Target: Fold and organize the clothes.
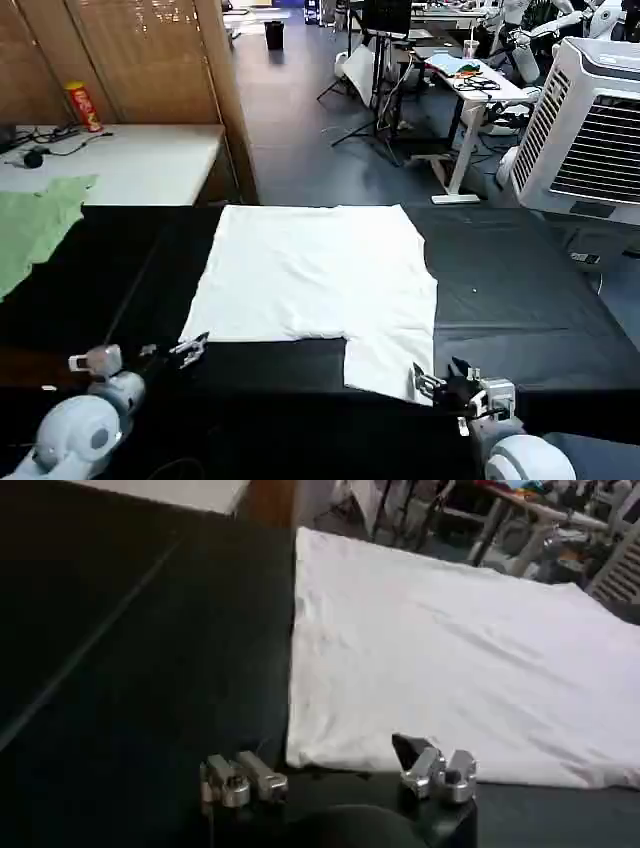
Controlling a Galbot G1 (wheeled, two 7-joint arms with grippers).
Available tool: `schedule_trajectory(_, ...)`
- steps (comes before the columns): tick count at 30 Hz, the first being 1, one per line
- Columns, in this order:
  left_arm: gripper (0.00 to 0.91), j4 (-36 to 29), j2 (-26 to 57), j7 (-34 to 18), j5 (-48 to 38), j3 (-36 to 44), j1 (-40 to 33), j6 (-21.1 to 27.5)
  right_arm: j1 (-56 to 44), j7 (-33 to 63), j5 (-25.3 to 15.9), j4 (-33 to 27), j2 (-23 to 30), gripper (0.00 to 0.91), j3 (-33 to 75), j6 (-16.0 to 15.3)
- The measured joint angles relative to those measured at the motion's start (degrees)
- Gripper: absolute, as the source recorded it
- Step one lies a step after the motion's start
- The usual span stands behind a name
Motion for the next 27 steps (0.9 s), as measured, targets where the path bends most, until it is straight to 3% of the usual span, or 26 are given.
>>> schedule_trajectory(1, 0.254, 0.2, -0.2, 0.1, 0.5, 0.0, 0.0, -0.1, 0.0, 0.1, -0.1, -0.1, 0.2, 0.731, -0.1, 0.0)
schedule_trajectory(2, 0.127, 0.4, -0.5, 0.2, 0.7, 0.1, -0.1, -0.3, 0.0, 0.1, -0.2, -0.1, 0.3, 0.702, -0.3, 0.1)
schedule_trajectory(3, 0.029, 0.6, -0.7, 0.1, 0.8, 0.2, -0.2, -0.3, 0.0, 0.1, -0.3, -0.1, 0.5, 0.517, -0.4, 0.1)
schedule_trajectory(4, 0.0, 0.7, -0.8, 0.0, 0.9, 0.3, -0.2, -0.4, -0.1, 0.1, -0.3, -0.1, 0.5, 0.439, -0.5, 0.1)
schedule_trajectory(5, 0.0, 0.9, -1.0, -0.1, 1.1, 0.4, -0.3, -0.4, -0.2, 0.1, -0.4, -0.1, 0.7, 0.234, -0.6, 0.2)
schedule_trajectory(7, 0.0, 1.3, -1.4, -0.2, 1.5, 0.6, -0.5, -0.4, -0.4, 0.2, -0.4, -0.1, 0.8, 0.078, -0.7, 0.2)
schedule_trajectory(12, 0.0, 1.4, -2.0, -0.4, 2.3, 0.8, -0.1, -0.6, -1.0, 2.1, 1.2, 0.3, 1.1, 0.0, -0.9, 0.3)
schedule_trajectory(18, 0.0, 1.2, -2.4, -0.4, 3.3, 0.8, 0.6, -0.7, -3.4, 4.3, 1.4, 3.0, 1.9, 0.0, 0.2, 1.0)
schedule_trajectory(27, 0.0, -3.5, -2.7, -2.8, 2.9, -1.3, 5.1, -2.5, -11.1, 4.9, 1.6, 12.0, 2.2, 0.0, 3.0, 0.9)
